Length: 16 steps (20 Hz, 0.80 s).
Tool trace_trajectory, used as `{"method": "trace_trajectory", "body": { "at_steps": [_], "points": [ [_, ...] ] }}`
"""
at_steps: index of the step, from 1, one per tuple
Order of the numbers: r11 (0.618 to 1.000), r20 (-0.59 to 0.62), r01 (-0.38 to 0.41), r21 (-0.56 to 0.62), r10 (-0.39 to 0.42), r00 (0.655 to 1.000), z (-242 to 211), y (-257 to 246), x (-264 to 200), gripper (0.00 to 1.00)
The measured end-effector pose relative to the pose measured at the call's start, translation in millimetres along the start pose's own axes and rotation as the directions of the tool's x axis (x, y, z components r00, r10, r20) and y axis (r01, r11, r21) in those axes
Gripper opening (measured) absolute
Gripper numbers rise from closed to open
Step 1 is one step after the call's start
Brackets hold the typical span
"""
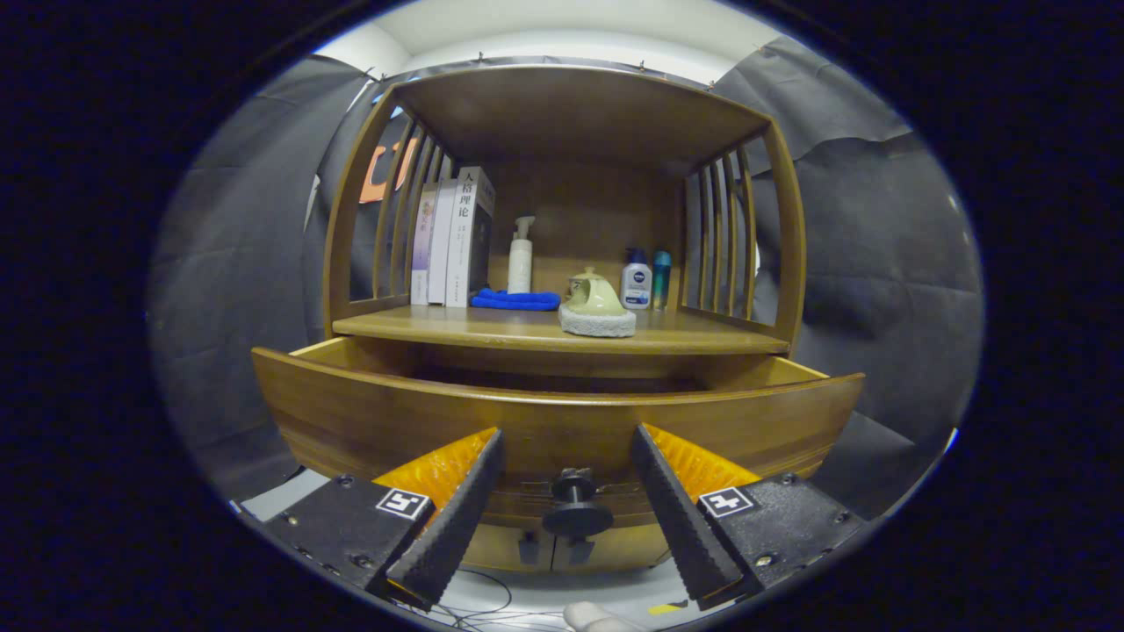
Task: Pull open the drawer, take out the items inside it, and place them on the countertop above the cabinet.
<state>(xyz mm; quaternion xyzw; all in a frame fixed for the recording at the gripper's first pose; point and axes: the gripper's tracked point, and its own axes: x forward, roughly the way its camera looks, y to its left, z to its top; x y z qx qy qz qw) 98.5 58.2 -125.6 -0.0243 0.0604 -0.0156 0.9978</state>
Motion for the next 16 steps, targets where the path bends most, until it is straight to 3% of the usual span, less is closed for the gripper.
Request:
{"method": "trace_trajectory", "body": {
  "at_steps": [16],
  "points": [
    [0.999,0.006,-0.002,0.041,0.002,1.000,-3.6,1.3,2.7,0.96]
  ]
}}
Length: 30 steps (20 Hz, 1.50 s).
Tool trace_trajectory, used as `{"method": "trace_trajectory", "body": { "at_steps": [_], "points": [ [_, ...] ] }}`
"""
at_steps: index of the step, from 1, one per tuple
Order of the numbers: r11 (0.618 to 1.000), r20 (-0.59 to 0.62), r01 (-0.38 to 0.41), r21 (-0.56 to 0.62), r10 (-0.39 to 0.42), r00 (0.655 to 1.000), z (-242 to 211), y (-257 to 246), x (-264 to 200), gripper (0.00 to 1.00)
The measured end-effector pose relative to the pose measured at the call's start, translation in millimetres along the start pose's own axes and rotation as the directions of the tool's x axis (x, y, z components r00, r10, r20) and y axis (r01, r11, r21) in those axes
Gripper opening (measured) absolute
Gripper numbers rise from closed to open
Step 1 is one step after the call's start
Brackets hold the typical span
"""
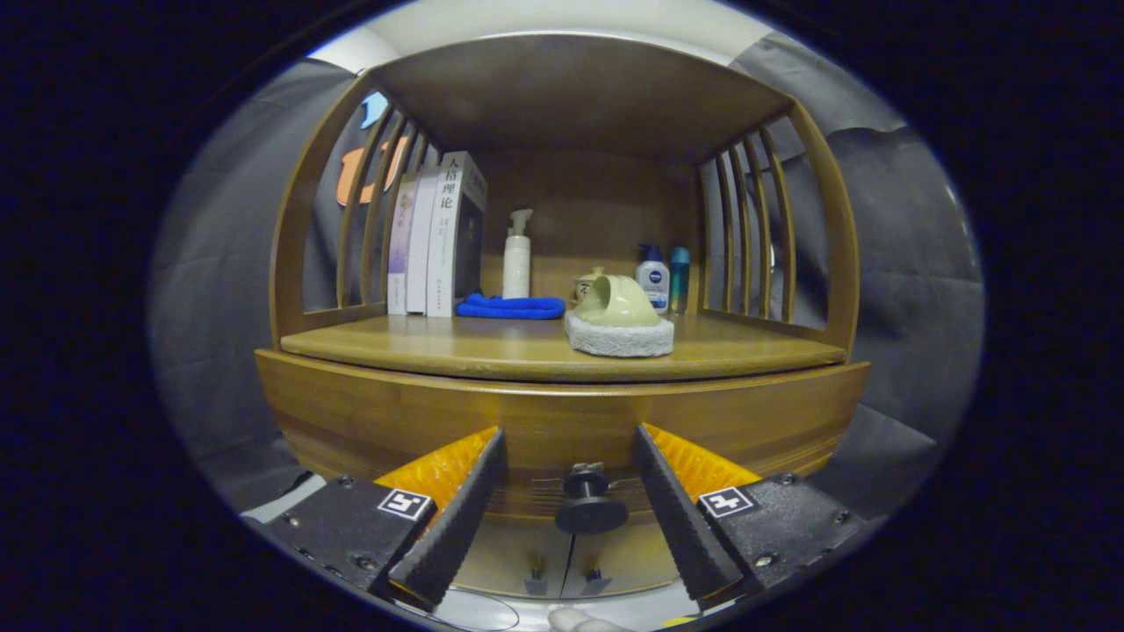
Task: Pull open the drawer, take out the items inside it, and place them on the countertop above the cabinet.
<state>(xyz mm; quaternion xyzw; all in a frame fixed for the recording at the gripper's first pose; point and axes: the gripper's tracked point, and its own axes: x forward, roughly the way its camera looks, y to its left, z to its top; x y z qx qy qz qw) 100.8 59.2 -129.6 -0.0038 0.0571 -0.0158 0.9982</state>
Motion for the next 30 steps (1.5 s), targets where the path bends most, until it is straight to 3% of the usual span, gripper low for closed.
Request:
{"method": "trace_trajectory", "body": {
  "at_steps": [13,19,30],
  "points": [
    [1.000,-0.026,0.011,-0.014,-0.011,1.000,0.7,-1.5,-2.4,0.96],
    [0.999,0.028,-0.011,-0.043,0.012,1.000,13.1,-3.5,-10.8,0.97],
    [0.999,0.126,-0.016,0.037,0.011,0.992,33.7,-3.5,-35.8,0.96]
  ]
}}
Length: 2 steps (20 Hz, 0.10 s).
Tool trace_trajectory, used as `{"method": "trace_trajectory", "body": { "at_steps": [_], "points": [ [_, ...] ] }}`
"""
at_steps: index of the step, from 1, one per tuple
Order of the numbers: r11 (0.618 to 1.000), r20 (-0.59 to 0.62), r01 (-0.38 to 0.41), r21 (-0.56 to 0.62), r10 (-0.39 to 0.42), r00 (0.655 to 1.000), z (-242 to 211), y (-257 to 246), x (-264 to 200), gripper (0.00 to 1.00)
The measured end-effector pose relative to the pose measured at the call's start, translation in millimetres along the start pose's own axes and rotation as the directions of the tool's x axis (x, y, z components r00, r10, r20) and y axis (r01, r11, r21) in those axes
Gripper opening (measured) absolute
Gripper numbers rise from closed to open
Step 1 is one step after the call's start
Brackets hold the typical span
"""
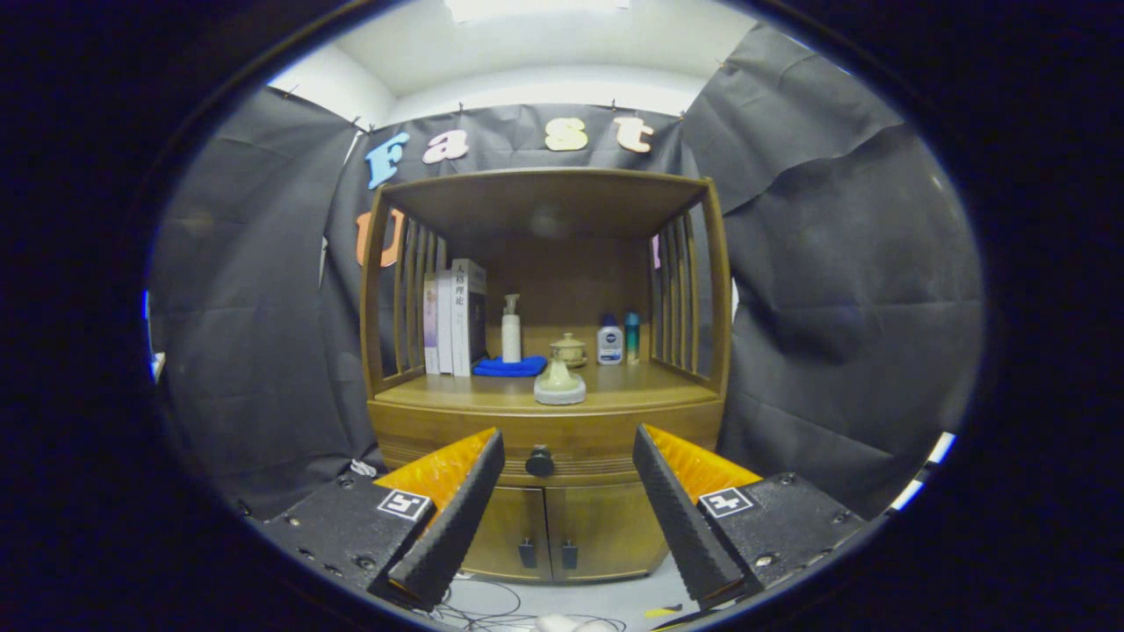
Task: Pull open the drawer, take out the items inside it, and place them on the countertop above the cabinet.
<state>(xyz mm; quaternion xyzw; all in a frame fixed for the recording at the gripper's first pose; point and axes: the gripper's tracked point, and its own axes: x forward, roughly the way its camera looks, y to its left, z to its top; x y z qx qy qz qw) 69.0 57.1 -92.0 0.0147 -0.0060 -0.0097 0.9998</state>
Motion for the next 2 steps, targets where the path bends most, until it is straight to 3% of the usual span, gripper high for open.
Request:
{"method": "trace_trajectory", "body": {
  "at_steps": [2],
  "points": [
    [1.000,0.002,0.007,0.009,-0.007,1.000,-0.8,-0.5,-1.3,0.96]
  ]
}}
